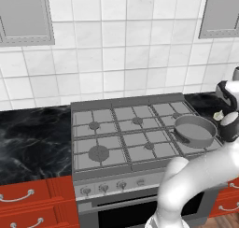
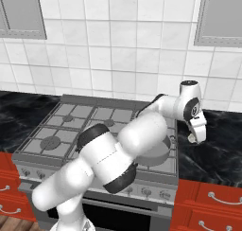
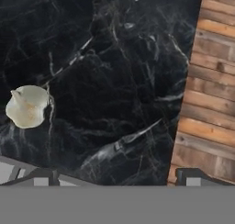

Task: Turn on the burner for the pot on the stove. Wait thirty seconds for the pot to heat up. Then add the garlic to the pot.

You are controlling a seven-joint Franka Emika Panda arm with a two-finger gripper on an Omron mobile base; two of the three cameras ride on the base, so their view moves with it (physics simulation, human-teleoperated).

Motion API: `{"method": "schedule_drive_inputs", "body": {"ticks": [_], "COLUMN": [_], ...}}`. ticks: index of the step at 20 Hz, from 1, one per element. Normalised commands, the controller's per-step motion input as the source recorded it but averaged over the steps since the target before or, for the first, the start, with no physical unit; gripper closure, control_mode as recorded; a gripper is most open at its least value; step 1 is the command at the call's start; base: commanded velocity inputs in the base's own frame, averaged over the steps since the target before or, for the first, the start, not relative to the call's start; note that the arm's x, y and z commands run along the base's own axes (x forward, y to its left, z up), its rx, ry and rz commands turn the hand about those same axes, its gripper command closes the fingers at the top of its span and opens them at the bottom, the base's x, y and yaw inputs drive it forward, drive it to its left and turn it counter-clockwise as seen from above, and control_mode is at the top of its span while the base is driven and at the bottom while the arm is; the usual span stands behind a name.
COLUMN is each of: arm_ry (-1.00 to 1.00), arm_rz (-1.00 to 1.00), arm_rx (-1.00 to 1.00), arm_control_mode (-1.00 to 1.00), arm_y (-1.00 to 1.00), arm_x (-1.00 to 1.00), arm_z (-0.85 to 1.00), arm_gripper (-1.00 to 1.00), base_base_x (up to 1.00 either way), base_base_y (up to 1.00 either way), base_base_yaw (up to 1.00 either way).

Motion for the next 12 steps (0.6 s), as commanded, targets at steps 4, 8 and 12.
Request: {"method": "schedule_drive_inputs", "body": {"ticks": [4,8,12], "arm_ry": [0.00,-0.01,-0.03], "arm_rz": [0.00,0.01,0.02], "arm_rx": [0.02,0.04,0.03], "arm_control_mode": [-1.00,-1.00,-1.00], "arm_y": [-0.09,-0.25,-0.16], "arm_x": [0.20,0.11,0.10], "arm_z": [-0.11,-0.16,-0.15], "arm_gripper": [-1.00,-1.00,-1.00], "base_base_x": [0.00,0.00,0.00], "base_base_y": [0.00,0.00,0.00], "base_base_yaw": [0.00,0.00,0.00]}}
